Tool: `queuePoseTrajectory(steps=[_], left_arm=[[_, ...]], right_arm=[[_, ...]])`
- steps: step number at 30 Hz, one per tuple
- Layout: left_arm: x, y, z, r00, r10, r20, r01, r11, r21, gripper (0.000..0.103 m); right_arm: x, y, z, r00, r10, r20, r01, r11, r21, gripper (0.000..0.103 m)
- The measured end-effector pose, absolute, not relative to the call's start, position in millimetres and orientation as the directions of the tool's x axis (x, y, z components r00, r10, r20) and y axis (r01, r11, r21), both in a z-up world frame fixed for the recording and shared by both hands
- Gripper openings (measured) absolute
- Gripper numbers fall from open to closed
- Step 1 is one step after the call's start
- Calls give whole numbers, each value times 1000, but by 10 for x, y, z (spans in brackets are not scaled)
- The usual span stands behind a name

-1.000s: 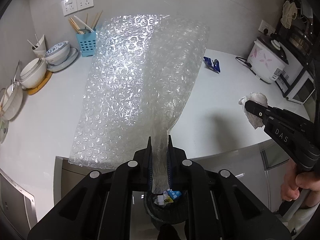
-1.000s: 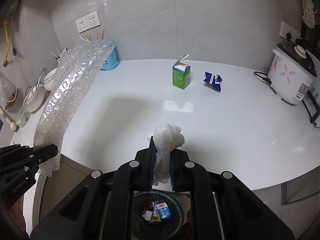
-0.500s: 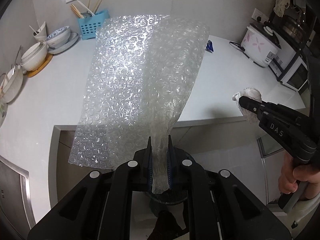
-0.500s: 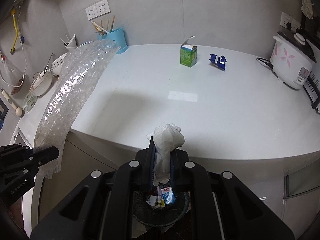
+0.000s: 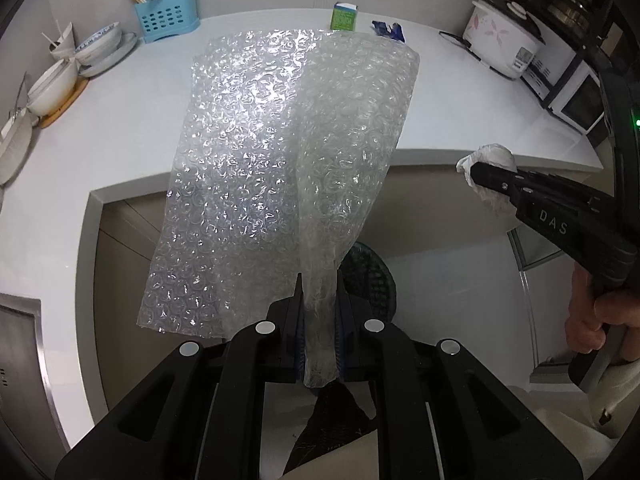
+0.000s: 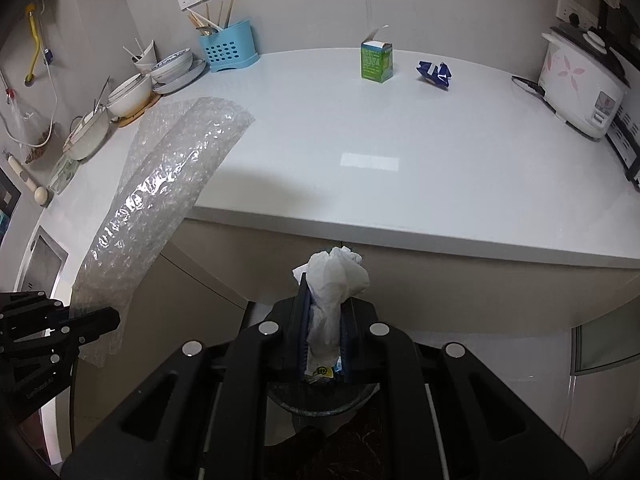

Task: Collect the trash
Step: 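Lift the bubble wrap and tissue and carry them down over the black bin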

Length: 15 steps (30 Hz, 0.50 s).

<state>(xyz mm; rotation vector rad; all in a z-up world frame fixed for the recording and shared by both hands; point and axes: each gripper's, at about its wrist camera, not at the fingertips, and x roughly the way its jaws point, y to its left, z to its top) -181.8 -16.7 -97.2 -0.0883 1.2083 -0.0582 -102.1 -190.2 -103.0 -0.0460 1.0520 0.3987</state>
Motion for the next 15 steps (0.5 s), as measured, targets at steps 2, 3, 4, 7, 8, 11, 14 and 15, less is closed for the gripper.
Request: queuePoseTrajectory(steps=[2, 3, 4, 7, 8, 11, 14, 15], left_arm=[[-1890, -190, -1035, 334, -99, -937, 3, 995, -104, 11], [-1922, -198, -1068, 324, -104, -940, 4, 994, -108, 10], [-1946, -215, -1105, 313, -107, -944, 8, 994, -110, 11], [-2006, -260, -1236, 275, -115, -954, 19, 993, -115, 10], [-2022, -272, -1281, 265, -115, -957, 22, 993, -113, 11], [-2036, -292, -1395, 237, -117, -965, 24, 993, -115, 11], [-2035, -280, -1505, 214, -120, -969, 19, 993, -118, 10], [-2029, -276, -1551, 205, -116, -972, 20, 993, -115, 10]], right_arm=[[-1067, -1922, -1098, 419, 295, -859, -338, 928, 153, 11], [-1089, -1930, -1135, 412, 293, -863, -337, 929, 155, 11], [-1113, -1937, -1185, 402, 292, -868, -334, 929, 158, 11], [-1162, -1937, -1322, 373, 286, -883, -331, 930, 161, 11], [-1174, -1932, -1362, 366, 286, -886, -331, 929, 163, 11], [-1194, -1930, -1471, 349, 287, -892, -330, 929, 170, 11], [-1193, -1935, -1575, 333, 289, -897, -323, 929, 179, 11], [-1192, -1934, -1620, 327, 287, -901, -320, 930, 180, 11]])
